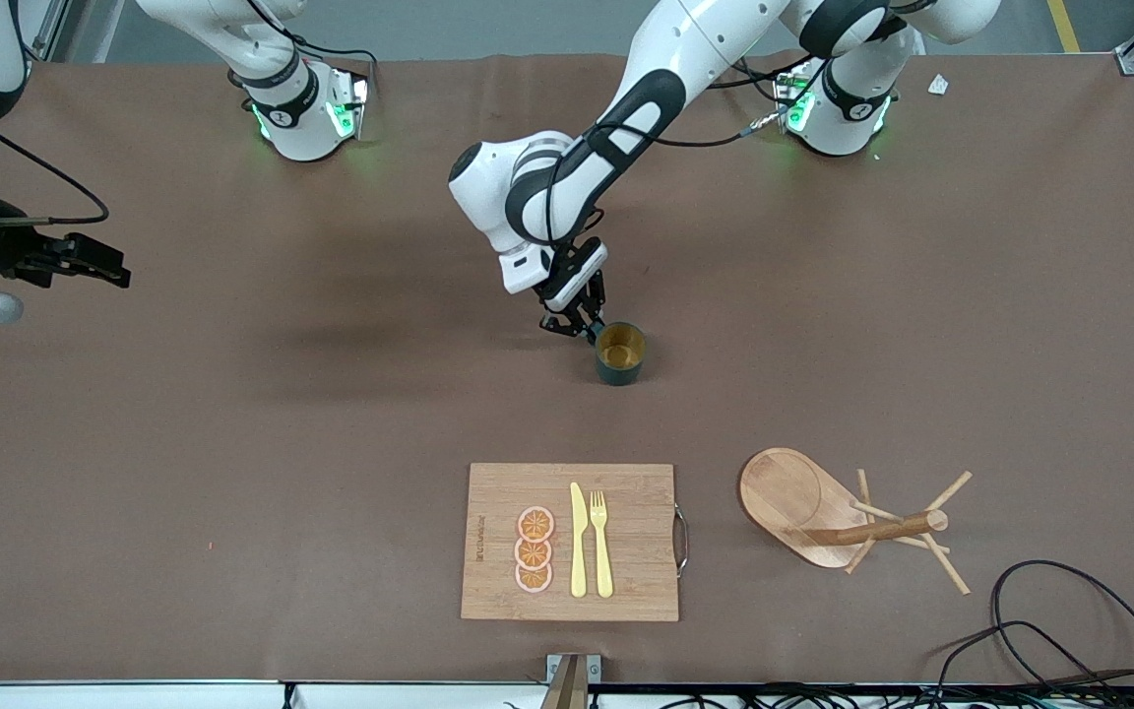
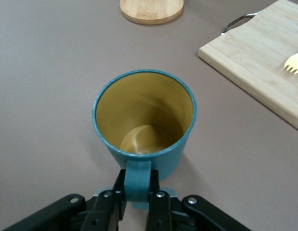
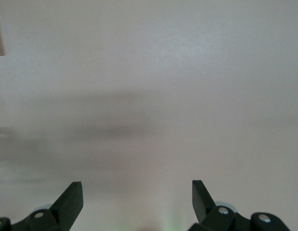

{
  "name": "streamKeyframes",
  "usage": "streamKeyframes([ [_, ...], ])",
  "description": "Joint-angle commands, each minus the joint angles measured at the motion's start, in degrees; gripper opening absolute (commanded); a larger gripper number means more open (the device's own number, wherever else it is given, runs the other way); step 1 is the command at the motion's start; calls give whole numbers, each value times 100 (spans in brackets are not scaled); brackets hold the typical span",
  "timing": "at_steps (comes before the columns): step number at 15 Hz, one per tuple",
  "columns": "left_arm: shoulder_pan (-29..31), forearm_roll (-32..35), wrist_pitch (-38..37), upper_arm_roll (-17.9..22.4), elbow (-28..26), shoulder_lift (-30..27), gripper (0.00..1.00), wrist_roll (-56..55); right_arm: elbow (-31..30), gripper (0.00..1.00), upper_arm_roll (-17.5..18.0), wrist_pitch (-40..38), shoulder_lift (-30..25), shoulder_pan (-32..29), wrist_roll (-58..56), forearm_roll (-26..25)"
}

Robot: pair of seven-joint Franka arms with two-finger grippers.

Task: Pass cup and hang on rack
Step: 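Carry the mug with the left gripper toward the wooden rack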

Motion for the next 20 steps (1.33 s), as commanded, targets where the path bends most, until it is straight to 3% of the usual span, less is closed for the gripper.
streamKeyframes([
  [1,311,12,-49,-85,57,-344,0,357,-140,100,115,66,-123,-114,96,105],
  [5,1111,-1092,372,-227,241,-1107,0,1234,-148,100,107,31,-123,-70,298,105],
  [11,2780,-3859,523,-236,575,-1899,0,3579,-140,100,106,57,-123,-61,281,105],
  [15,3678,-5197,514,-236,575,-2076,0,4618,-140,100,106,101,-123,-79,281,105],
  [20,4495,-6199,488,-218,575,-2042,0,5789,-96,100,115,136,-114,-70,281,104],
])
